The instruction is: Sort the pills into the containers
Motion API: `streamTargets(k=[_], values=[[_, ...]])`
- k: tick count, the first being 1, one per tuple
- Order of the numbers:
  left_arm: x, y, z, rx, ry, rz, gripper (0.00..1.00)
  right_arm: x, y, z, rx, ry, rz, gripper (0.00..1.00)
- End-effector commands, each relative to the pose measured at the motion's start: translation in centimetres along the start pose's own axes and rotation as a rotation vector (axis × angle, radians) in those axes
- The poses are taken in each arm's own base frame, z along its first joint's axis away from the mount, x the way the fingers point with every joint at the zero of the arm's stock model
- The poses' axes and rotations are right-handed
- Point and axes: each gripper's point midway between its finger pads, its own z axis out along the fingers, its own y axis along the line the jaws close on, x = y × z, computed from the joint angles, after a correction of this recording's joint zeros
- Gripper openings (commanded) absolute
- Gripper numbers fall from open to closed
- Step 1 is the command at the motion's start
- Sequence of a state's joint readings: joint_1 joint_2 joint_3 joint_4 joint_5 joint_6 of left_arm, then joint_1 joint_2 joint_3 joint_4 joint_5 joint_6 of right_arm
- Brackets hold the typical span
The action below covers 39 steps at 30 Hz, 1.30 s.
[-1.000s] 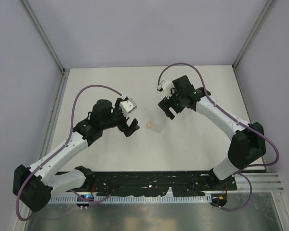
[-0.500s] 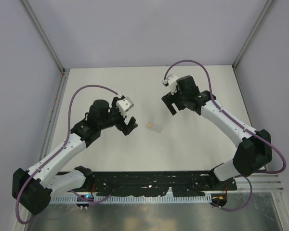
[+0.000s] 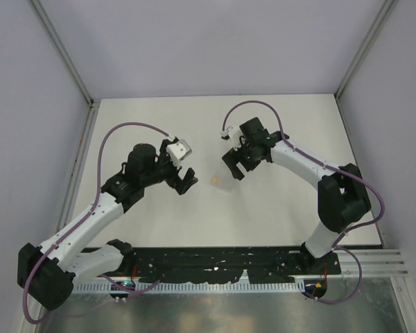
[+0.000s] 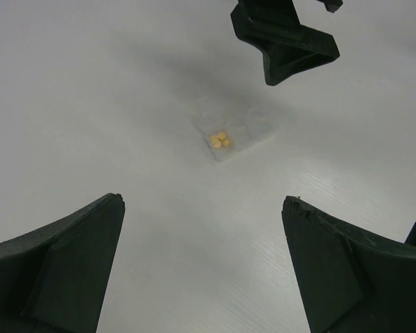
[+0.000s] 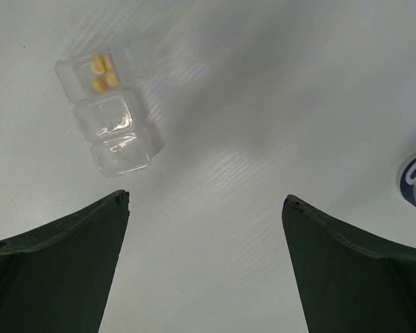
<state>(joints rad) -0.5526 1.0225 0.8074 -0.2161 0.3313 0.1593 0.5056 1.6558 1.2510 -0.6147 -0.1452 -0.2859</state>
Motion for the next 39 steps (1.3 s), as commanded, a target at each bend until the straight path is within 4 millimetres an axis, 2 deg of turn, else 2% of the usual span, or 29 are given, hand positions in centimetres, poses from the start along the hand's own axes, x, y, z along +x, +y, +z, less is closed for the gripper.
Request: streamTargets(k=[1, 10, 12, 18, 25, 36, 39], values=[[-1.5, 0.7, -0.2, -0.029, -0.062, 0.01, 1.0, -0.2, 2.7, 1.4, -0.06, 0.017, -0.072, 0.96], [-1.5, 0.7, -0.3, -0.029, -0.069, 0.007, 1.0, 0.9, 5.4, 4.1, -0.051, 0.086, -0.187, 1.0], [-1.5, 0.7, -0.3, -0.027, -0.071, 0.007, 1.0, 1.1, 5.7, 4.7, -0.056, 0.101, -0.196, 0.94], [-1.5, 0.6, -0.2, -0.021, -0.072, 0.003, 1.0, 1.9, 6.0, 5.9, -0.068, 0.135, -0.208, 0.88], [-1.4, 0.6, -0.1, -0.014, -0.071, -0.002, 1.0, 2.3, 6.2, 6.5, -0.085, 0.142, -0.21, 0.78], [-1.4, 0.6, -0.1, -0.012, -0.07, -0.009, 1.0, 2.7, 6.6, 7.2, -0.1, 0.153, -0.209, 0.68], [-1.5, 0.7, -0.1, -0.016, -0.072, -0.012, 1.0, 2.6, 6.7, 7.1, -0.105, 0.149, -0.211, 0.61]])
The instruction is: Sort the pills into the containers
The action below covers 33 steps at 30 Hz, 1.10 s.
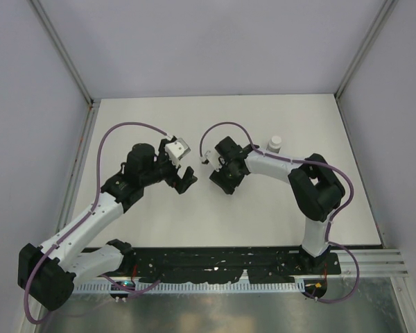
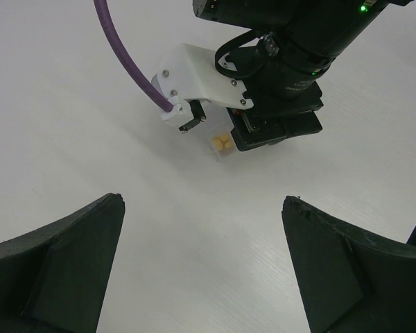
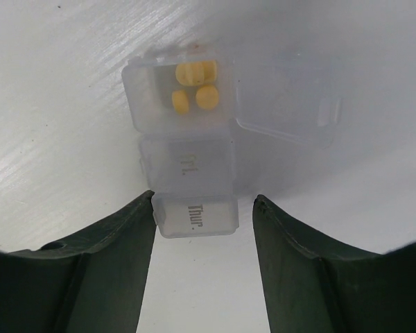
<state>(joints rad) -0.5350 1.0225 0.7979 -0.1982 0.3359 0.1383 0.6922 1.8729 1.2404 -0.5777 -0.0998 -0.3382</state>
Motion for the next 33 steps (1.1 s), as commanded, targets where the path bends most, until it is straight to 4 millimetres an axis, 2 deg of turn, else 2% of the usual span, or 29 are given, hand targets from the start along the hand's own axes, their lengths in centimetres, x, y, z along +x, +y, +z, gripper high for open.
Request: streamTargets(k=[1, 7, 9, 13, 20, 24, 29, 33], values=[[-1.6, 0.2, -0.1, -0.003, -0.063, 0.01, 1.0, -1.3, 0.1, -0.1, -0.003, -0.043, -0.017, 0.58], [-1.8, 0.5, -0.4, -0.015, -0.076, -0.018, 1.0, -1.6, 0.4, -1.1, -0.014, -0.058, -0.024, 0.41], [-1.8, 0.7, -0.5, -0.018, -0.081, -0.03, 1.0, -2.0, 0.6, -2.0, -0.025, -0.078, -0.034, 0.36], [-2.2, 1.4, -1.0, -0.042, -0.103, -0.078, 1.0, -3.2, 1.0, -4.8, -0.038, -0.141, -0.076, 0.3], [-3.4, 3.5, -2.3, -0.099, -0.164, -0.234, 1.0, -4.4, 2.1, -10.6, -0.056, -0.243, -0.151, 0.27], [-4.7, 3.6, -2.9, -0.072, -0.196, -0.283, 1.0, -5.4, 3.1, -13.7, -0.074, -0.305, -0.202, 0.27], [-5.7, 3.8, -2.3, -0.039, -0.164, -0.383, 1.0, -6.8, 4.6, -17.3, -0.075, -0.388, -0.278, 0.27], [-6.2, 4.2, -1.2, -0.007, -0.142, -0.503, 1.0, -7.4, 5.9, -19.0, -0.08, -0.433, -0.322, 0.27]])
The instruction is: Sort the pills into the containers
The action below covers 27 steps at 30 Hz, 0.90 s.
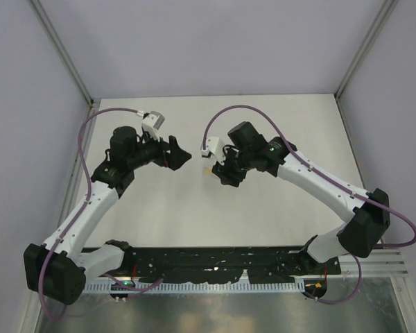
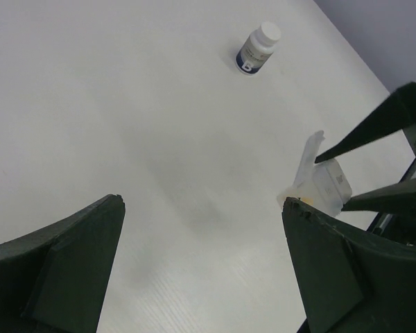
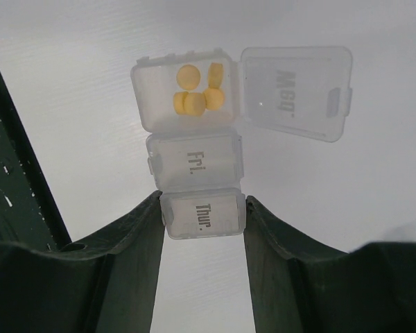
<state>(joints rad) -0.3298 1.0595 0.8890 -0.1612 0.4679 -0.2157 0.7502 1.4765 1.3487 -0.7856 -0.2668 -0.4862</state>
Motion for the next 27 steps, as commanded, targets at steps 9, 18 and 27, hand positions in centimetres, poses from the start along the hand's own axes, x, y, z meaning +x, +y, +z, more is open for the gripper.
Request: streamTargets(k=[9, 18, 27], values=[[-1.4, -0.9, 3.7, 0.122, 0.077, -0.341, 0.98, -3.9, 2.7, -3.1, -0.044, -0.111, -0.119, 0.27], [-0.1, -2.5, 5.2, 0.258, 0.161, -0.433, 0.93, -3.8, 2.8, -2.6, -0.048, -0.098, -0.114, 0.27], [0.0, -5.6, 4.7, 0.405, 0.188, -0.416, 0.91, -3.7, 2.2, -2.0, -0.029, -0.074, -0.099, 0.25]])
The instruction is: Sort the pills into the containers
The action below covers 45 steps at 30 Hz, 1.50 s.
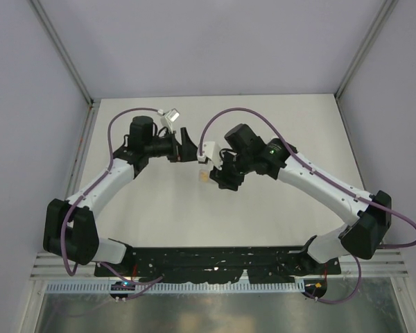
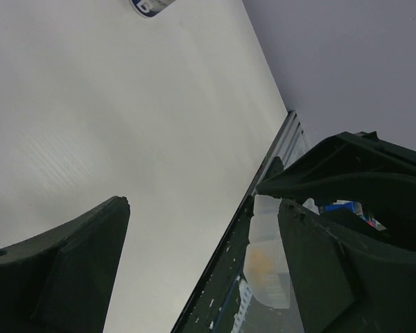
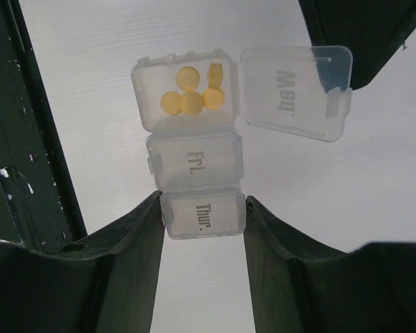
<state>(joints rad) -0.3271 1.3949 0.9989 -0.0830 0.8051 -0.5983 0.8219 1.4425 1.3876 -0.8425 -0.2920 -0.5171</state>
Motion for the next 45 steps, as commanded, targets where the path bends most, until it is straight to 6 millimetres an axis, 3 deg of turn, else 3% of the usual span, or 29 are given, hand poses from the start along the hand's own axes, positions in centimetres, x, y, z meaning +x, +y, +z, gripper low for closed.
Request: streamTargets(k=[1, 9, 24, 45], values=[[-0.9, -3.6, -0.2, 0.14, 0.005, 0.067, 0.91, -1.9, -0.9, -0.5, 0.037, -0.041, -0.011, 0.25], [-0.1, -5.1, -0.4, 0.21, 0.03, 0.098, 0.88, -1.5, -1.4, -0.2, 0.058, -0.016, 0.005, 0.24], [2.5, -4.6, 1.1, 0.21, 0.12, 0.088, 0.73, -1.8, -2.5, -0.9, 0.117, -0.012, 0.006, 0.22], [3.9, -3.6, 1.6, 0.206, 0.161, 0.07, 0.69, -1.4, -4.7, -1.4, 0.21, 0.006, 0.05, 0.2]])
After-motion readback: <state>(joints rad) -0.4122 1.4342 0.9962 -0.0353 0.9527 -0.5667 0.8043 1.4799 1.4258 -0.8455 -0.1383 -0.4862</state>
